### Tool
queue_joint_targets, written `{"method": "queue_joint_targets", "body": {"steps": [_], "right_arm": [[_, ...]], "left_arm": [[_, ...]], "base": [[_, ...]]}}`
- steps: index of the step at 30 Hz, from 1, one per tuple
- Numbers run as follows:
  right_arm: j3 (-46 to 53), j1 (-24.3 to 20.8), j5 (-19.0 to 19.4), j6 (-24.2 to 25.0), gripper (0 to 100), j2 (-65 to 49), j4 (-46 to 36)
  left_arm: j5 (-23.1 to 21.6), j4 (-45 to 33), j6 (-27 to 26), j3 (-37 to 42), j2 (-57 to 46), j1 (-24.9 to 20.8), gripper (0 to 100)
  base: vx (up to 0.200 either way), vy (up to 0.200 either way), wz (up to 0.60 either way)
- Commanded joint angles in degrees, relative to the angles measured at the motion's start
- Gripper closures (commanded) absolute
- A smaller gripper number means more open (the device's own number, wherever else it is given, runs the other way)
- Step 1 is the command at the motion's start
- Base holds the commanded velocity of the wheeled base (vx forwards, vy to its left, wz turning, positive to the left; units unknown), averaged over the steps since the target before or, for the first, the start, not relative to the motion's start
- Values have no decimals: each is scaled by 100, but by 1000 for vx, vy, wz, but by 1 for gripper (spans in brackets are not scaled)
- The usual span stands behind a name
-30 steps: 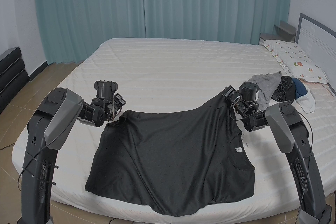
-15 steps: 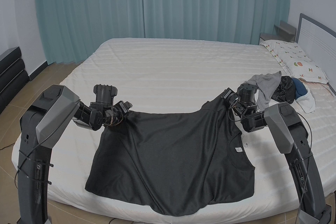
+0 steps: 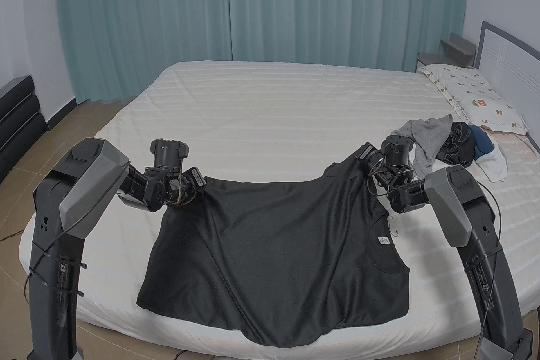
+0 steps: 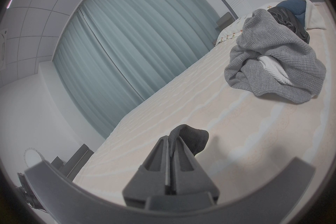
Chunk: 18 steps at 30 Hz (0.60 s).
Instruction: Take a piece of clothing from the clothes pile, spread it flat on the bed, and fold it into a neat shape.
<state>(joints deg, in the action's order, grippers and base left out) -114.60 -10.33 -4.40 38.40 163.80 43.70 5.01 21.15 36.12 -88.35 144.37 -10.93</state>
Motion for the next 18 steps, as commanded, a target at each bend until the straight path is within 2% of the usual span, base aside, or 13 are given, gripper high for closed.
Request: {"method": "queue_joint_targets", "body": {"steps": [1, 4, 8, 13, 18], "right_arm": [[1, 13, 1, 1, 100, 20, 7], [1, 31, 1, 1, 100, 11, 24], [1, 48, 1, -17, 100, -50, 86], [1, 66, 53, -43, 100, -191, 86], [1, 136, 132, -43, 100, -332, 103]], "left_arm": [[18, 47, -26, -42, 29, 74, 100], [105, 205, -9, -245, 56, 162, 100], [510, 610, 0, -570, 223, 294, 100], [571, 636, 9, -719, 346, 399, 100], [923, 697, 27, -1220, 715, 478, 100]], "base": [[0, 0, 0], [0, 0, 0], [0, 0, 0], [0, 0, 0], [0, 0, 0]]}}
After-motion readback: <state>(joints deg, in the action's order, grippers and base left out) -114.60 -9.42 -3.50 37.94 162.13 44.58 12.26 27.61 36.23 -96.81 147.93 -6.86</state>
